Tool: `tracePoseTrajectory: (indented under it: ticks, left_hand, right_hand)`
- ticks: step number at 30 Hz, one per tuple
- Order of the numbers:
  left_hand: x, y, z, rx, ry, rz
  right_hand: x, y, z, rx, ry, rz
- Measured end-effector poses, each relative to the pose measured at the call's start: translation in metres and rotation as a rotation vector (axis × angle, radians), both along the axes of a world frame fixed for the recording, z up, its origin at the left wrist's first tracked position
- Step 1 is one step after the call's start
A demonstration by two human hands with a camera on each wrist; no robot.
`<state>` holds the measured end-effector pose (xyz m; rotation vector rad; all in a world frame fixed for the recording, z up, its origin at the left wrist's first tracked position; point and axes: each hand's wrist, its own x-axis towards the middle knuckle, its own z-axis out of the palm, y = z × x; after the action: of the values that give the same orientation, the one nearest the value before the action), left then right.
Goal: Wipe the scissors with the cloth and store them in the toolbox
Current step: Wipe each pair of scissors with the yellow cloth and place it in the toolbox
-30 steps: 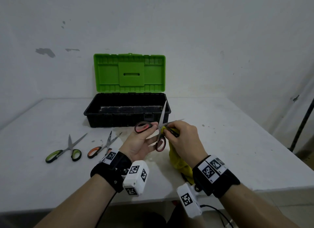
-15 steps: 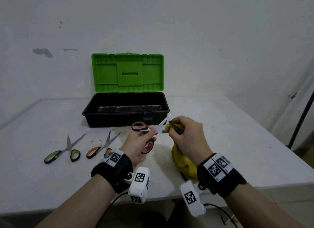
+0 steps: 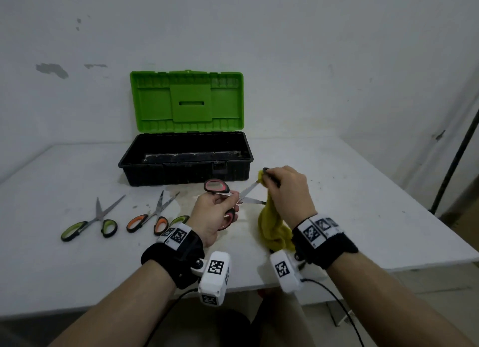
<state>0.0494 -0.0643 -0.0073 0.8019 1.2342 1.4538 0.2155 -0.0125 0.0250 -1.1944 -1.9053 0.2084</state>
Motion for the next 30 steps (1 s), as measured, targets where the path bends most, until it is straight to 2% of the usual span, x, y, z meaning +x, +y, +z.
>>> tracePoseTrajectory:
  ticks: [4, 9, 12, 23, 30]
  left_hand:
    - [-0.007, -0.002, -0.004, -0.041, -0.043, 0.001]
    - [-0.009, -0.001, -0.001, -0.029, -0.037, -0.026]
    - [-0.005, -0.002, 0.001, -0.007, -0.028, -0.043]
    - [-0.008, -0.002, -0.004, -0.026, -0.036, 0.008]
    - [-0.004, 0.004, 0.004, -0.006, -0.056, -0.037]
  right_hand:
    - [0.014, 0.003, 0.014, 0.005, 0.043, -0.053]
    - [-0.014, -0.035, 0.003, 0.048, -0.08, 0.161]
    - [-0.025, -0.037, -0.012, 0.048, -0.135, 0.184]
    - [0.0, 0.0, 0.008, -0.012, 0.006, -0.051]
    - [-0.025, -0.034, -0.01, 0.05, -0.113, 0.168]
